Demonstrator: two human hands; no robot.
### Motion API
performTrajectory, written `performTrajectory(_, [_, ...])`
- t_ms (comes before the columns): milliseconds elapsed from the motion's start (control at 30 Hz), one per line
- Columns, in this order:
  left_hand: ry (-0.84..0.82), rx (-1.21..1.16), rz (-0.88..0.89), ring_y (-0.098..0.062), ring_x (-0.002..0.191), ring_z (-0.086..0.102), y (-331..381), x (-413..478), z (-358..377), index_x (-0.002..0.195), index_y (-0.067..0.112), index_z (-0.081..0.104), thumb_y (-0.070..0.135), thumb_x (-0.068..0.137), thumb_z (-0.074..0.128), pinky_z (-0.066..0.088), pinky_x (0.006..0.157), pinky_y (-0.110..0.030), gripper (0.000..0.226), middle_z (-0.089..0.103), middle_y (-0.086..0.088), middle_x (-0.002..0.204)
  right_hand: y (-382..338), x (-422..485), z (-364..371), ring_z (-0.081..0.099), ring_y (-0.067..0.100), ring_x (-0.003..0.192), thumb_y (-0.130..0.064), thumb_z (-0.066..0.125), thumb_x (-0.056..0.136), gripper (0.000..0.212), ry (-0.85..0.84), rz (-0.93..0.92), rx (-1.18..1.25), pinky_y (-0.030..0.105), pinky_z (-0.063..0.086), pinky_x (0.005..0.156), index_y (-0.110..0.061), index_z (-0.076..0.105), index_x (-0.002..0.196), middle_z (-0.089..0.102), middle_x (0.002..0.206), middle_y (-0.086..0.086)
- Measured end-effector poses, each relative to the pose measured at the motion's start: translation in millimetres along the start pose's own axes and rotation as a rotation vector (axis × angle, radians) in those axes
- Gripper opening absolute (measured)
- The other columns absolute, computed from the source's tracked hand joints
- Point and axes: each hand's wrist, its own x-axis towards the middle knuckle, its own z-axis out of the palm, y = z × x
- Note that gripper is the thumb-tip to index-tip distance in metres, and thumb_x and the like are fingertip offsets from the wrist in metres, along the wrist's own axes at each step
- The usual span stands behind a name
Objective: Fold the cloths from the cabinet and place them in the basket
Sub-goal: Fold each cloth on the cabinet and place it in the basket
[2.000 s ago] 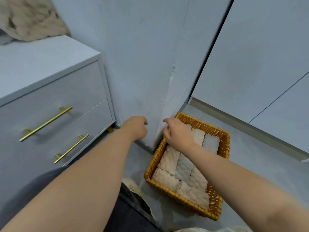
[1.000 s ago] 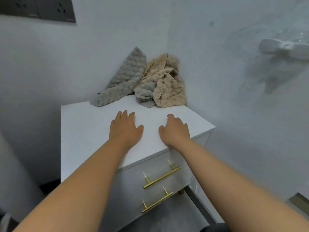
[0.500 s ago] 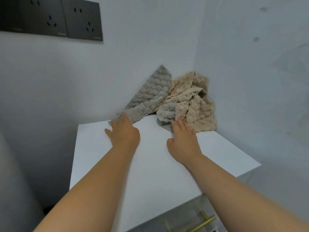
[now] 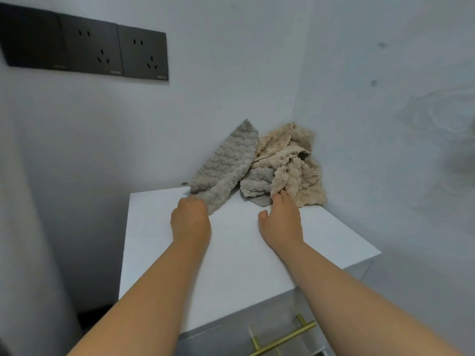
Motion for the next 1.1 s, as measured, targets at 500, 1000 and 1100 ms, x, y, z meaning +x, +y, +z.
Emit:
performTrajectory(500, [-0.735,-0.986,0.053,-0.013,0.065,0.067,39,-68,-79,0.102,0.005,0.066,-0.005,0.092,0.049,0.054,0.061,-0.023,0.023,0.072,-0.006,0.082,16,-75,-58,0.052,0.015,0.115,-0.004,0.046,0.091,0.037,-0.035,0.305,0.69,0.016,0.032,0.085,-0.006,0.054,0.128,0.056,0.13,0.006])
performTrajectory(1000, [-0.27,-0.123,0.065,-0.027,0.102,0.057,2,-41,-51,0.107,0.018,0.064,0.012,0.087,0.052,0.045,0.078,-0.03,0.024,0.064,-0.004,0.107,0,-98,-53,0.013,0.021,0.144,-0.029,0.053,0.094,0.05,-0.249,-0.22,0.189,0.03,0.012,0.115,-0.021,0.042,0.142,0.013,0.159,0.006])
performTrajectory(1100, [-0.242,-0.255,0.103,-0.022,0.08,0.06,5,-41,-67,0.079,0.013,0.069,0.012,0.085,0.058,0.046,0.069,-0.029,0.013,0.067,-0.002,0.083,0,-93,-61,0.008,0.021,0.145,-0.023,0.053,0.09,0.057,-0.191,-0.162,0.165,0.034,0.008,0.119,-0.018,0.036,0.144,0.013,0.158,0.006])
